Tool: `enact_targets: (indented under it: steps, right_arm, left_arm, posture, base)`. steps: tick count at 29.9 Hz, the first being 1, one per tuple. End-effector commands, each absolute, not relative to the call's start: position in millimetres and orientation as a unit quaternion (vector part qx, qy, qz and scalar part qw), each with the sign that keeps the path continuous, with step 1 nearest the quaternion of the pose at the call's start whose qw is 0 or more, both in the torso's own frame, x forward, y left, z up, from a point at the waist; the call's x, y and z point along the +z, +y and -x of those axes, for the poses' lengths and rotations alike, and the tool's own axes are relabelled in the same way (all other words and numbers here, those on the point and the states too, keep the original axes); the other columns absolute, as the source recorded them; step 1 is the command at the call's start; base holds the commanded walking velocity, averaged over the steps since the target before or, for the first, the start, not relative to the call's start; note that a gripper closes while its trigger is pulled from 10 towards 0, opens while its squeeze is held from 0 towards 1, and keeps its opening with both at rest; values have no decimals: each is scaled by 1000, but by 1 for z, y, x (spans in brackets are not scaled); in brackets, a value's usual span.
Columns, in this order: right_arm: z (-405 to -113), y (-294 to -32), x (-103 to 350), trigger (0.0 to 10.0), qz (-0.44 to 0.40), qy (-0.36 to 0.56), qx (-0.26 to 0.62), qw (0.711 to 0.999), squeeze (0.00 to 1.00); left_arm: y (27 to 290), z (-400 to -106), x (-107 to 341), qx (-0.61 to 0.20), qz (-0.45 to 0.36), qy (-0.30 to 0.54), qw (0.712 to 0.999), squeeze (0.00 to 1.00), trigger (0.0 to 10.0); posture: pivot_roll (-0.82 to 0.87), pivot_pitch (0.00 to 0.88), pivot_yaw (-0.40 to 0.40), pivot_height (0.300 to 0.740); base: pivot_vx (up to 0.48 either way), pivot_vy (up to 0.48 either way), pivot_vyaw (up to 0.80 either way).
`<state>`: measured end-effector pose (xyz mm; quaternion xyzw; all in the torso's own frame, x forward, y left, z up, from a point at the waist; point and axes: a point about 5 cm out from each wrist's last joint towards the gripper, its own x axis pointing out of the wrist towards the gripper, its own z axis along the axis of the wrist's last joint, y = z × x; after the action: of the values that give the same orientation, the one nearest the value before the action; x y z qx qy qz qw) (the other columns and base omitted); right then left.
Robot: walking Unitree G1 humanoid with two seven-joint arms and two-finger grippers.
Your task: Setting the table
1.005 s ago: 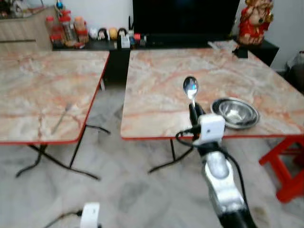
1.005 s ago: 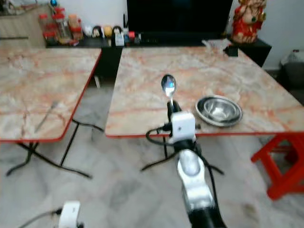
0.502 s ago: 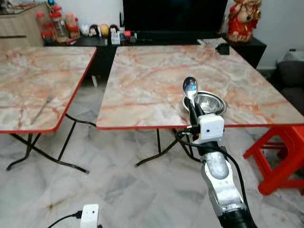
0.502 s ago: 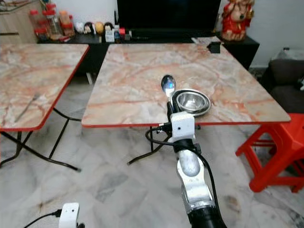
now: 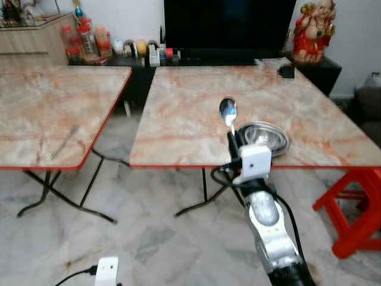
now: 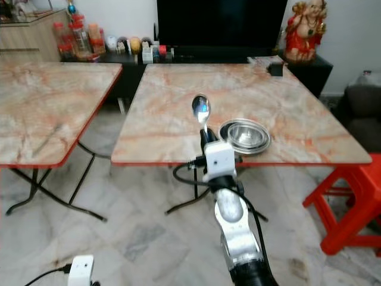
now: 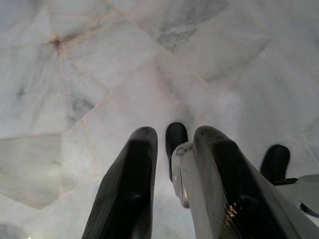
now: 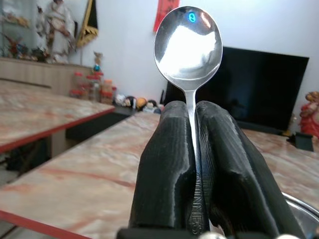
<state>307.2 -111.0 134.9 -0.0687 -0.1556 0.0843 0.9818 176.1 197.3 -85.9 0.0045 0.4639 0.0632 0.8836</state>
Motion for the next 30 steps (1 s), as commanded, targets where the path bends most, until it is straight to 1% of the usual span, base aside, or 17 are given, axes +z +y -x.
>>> enact_targets:
  steps: [1,7,11,13,21,30]
  right_arm:
    - [-310,-110,140,10000,66,-163,83,981,0]
    - [-309,-108,140,10000,73,-165,87,980,0]
    - [-309,-107,140,10000,73,-166,89,979,0]
    - [-309,-108,141,10000,63,-167,88,980,0]
    - [-309,-108,141,10000,66,-166,89,980,0]
    - [-309,-107,142,10000,59,-169,92,980,0]
  left_arm:
    - [202,-178,-84,70,-7,461,885,0,10000]
    - [202,-178,-84,70,-6,461,885,0,10000]
    - [202,-179,-84,69,-6,461,885,0,10000]
    - [202,-179,-84,69,-6,461,884,0,10000]
    - [201,-178,-84,69,-6,462,884,0,10000]
    - [201,-183,-82,73,4,446,892,0,10000]
  posture:
    - [-42,0,-6,740]
    - [-40,0,-7,740]
    - [-40,0,-9,740]
    - [-40,0,-9,740]
    - [-43,0,-8,740]
    - [-43,0,-10,740]
  base:
    - [386,0,0]
    - [386,0,0]
    - [387,0,469]
    - [386,0,0]
    - [384,0,0]
    - [30,0,0]
